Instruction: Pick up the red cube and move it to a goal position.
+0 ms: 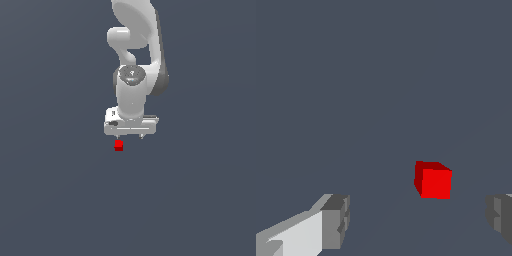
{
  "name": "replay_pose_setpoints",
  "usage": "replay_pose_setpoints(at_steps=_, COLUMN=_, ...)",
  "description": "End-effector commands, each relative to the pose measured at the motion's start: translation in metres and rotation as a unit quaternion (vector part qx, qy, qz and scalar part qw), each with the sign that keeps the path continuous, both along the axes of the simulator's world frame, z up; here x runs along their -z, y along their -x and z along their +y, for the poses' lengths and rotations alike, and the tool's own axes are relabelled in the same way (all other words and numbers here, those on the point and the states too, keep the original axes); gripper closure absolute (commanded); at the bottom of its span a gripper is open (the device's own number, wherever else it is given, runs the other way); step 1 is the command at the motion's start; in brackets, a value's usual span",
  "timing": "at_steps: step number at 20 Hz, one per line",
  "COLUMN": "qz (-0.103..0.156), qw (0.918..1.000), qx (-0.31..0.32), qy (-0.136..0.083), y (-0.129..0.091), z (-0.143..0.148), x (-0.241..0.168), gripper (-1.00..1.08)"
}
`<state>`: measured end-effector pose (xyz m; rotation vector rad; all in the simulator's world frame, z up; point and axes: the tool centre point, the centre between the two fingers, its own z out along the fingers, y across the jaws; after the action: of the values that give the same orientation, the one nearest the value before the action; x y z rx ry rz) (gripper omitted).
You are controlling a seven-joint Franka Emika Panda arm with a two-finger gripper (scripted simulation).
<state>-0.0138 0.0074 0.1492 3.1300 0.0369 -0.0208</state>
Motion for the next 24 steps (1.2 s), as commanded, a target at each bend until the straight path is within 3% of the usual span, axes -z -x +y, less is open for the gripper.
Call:
replay_pose_setpoints(at_steps=1, qz=0.000, qw=1.0000, qx=0.000, qy=0.000, y=0.000, z=0.000, x=0.000, gripper=-0.92)
replay_pose_setpoints(at_steps=10, qz=-0.001, qw=1.0000, qx=0.006, qy=-0.001, y=0.006, z=-0.010, x=0.021, gripper=-0.92)
replay_pose_setpoints(at_steps=24, qz=-0.006, qw=0.9995, qx=0.029, qy=-0.004, y=0.029, z=-0.048, x=0.111, gripper=-0.92)
